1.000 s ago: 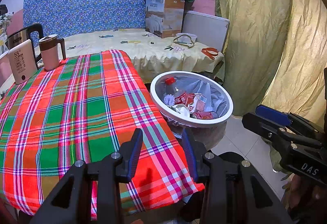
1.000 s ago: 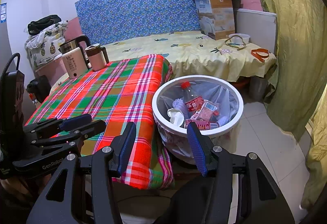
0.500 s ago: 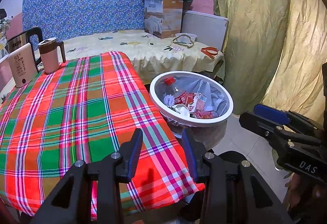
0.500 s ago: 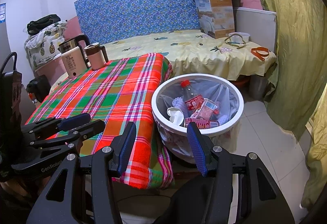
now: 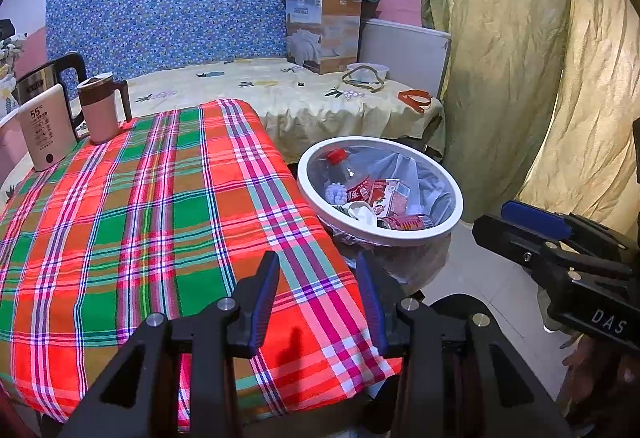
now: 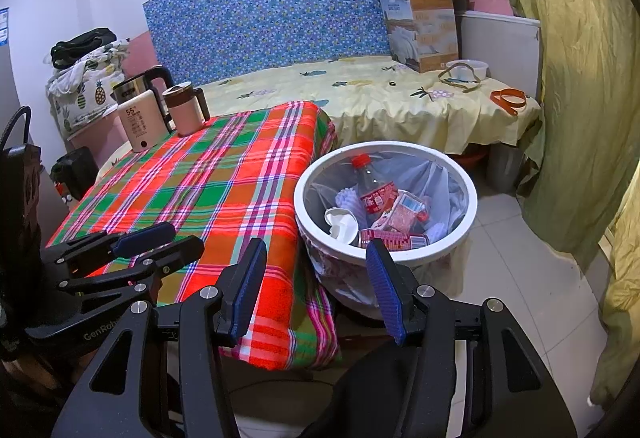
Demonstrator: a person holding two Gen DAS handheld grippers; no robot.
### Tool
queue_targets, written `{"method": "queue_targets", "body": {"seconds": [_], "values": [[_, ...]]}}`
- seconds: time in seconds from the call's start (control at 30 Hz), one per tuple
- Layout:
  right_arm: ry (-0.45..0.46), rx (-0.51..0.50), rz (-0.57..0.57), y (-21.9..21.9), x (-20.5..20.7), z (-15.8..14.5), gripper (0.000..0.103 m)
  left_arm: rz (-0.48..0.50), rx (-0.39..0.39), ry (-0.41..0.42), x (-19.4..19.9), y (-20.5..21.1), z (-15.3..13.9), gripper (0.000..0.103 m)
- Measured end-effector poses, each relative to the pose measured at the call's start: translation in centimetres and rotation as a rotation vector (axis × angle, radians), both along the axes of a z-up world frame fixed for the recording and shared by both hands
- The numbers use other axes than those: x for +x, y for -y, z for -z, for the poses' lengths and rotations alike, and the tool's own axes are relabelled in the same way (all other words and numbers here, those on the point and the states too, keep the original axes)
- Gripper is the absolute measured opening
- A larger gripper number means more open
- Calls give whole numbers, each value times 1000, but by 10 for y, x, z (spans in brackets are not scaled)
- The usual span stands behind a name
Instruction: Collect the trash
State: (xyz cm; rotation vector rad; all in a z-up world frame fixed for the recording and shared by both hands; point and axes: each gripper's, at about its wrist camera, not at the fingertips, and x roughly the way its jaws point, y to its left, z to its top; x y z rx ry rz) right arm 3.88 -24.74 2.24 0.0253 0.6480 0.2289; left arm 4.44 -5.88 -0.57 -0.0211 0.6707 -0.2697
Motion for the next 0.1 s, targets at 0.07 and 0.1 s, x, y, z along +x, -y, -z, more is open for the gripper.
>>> {"method": "queue_targets", "body": {"seconds": [0.07,0.1], "values": [[0,0,3,0,0,0,54,-2,-4,-2,1,0,0,41],[0,0,4,0,0,0,54,-3,-6,-5,1,-1,0,42]]}}
